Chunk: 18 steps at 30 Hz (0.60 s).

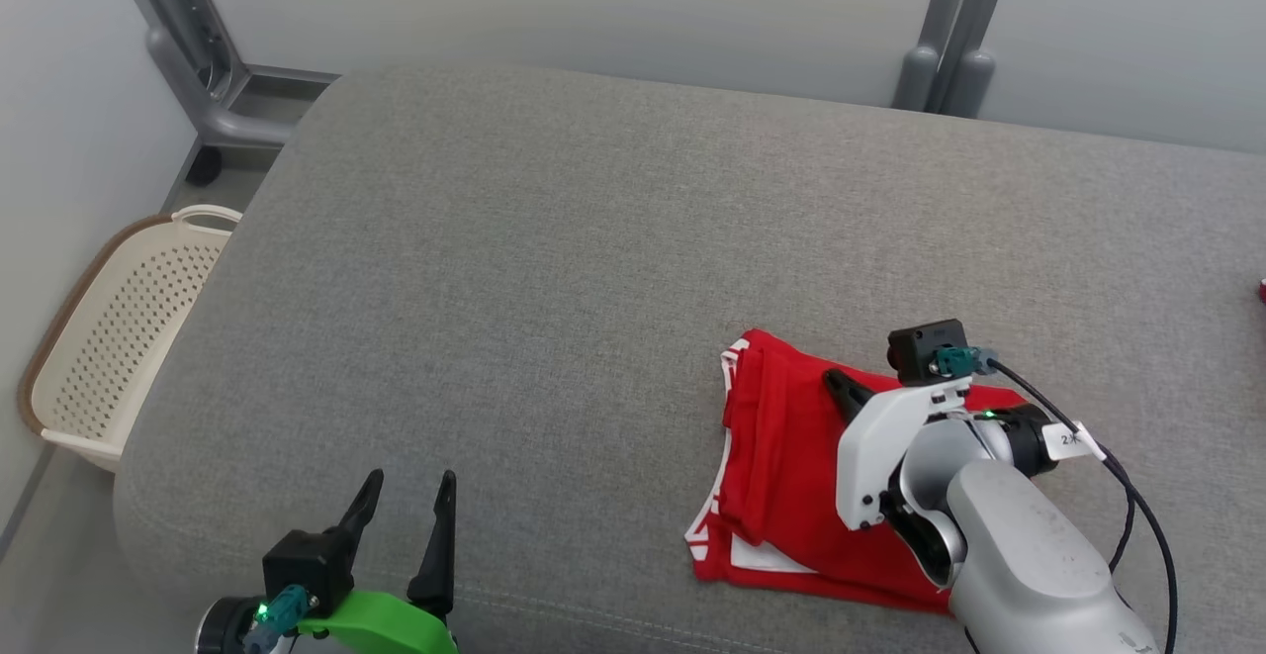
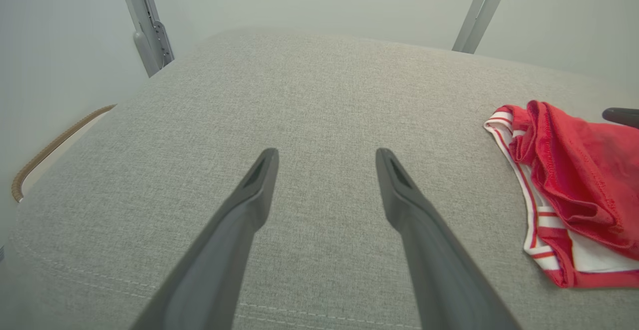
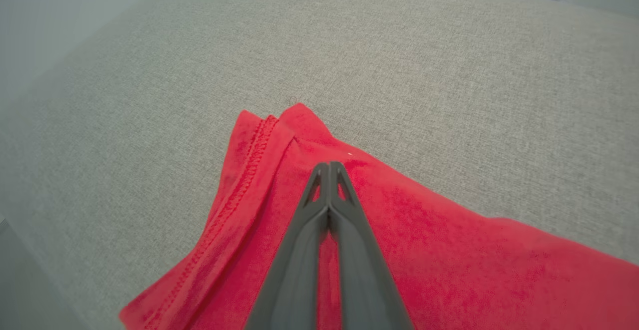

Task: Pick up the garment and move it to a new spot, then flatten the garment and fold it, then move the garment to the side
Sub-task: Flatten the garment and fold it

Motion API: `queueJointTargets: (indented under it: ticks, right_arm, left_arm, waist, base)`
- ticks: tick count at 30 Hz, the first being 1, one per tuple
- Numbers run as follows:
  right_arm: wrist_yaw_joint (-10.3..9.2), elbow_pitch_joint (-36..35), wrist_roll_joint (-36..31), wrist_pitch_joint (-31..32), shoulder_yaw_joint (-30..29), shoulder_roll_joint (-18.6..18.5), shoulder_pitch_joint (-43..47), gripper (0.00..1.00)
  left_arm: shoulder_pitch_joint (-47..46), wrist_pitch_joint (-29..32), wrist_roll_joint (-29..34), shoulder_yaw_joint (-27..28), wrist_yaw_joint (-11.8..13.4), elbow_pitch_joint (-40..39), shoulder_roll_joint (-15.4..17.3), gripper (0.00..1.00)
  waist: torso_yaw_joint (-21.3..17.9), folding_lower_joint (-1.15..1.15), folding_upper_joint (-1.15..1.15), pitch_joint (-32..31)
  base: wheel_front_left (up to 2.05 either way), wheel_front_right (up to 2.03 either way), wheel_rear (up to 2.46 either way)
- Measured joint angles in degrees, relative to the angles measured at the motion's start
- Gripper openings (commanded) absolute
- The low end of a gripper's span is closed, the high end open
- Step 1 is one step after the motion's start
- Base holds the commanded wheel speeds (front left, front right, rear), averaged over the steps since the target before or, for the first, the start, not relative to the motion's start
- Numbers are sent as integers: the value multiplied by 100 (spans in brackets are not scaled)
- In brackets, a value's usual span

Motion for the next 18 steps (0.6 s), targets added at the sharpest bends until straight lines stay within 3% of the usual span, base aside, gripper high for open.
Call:
queueJointTargets:
  ticks: [18]
  right_arm:
    - [0, 1213, 70, -56, 257, 2, -865, 0]
  left_arm:
    - [-153, -16, 59, -16, -120, 185, -229, 100]
  waist:
    - [483, 0, 0, 352]
  base:
    - [0, 0, 0]
